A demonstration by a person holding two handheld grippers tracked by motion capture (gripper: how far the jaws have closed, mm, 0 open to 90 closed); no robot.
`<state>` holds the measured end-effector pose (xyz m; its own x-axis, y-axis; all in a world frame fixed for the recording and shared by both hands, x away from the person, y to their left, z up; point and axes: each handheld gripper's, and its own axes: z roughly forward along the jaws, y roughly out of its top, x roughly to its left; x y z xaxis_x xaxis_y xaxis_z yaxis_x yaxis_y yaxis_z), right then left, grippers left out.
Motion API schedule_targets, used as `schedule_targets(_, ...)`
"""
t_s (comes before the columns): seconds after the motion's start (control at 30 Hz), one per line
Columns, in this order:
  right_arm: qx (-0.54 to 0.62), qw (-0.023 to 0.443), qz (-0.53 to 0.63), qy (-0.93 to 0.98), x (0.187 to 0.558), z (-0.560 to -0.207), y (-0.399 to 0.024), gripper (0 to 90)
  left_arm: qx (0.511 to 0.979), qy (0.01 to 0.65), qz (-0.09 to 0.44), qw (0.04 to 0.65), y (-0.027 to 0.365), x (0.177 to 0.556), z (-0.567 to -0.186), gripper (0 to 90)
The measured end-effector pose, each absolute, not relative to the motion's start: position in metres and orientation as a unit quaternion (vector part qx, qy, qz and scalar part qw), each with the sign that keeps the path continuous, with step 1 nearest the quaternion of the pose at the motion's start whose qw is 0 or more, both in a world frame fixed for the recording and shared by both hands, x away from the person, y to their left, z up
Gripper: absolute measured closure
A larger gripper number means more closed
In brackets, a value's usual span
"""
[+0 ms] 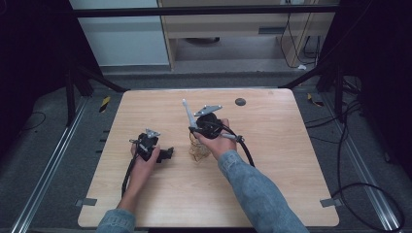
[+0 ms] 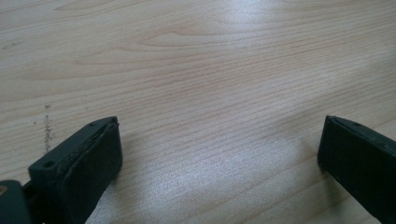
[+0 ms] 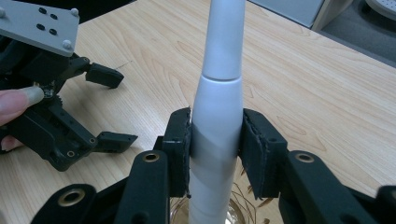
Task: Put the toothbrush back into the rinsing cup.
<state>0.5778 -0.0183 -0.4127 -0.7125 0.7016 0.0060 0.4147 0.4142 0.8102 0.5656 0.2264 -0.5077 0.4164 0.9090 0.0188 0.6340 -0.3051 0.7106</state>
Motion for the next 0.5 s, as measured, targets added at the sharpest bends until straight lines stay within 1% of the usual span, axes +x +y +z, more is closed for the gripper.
schedule_targets(0.5, 0.339, 0.175, 0.428, 0.819, 0.5746, -0.4063, -0.0231, 60.8, 0.779, 0.495, 0.215, 0.320, 0.2263, 0.5656, -0.5077, 0.0)
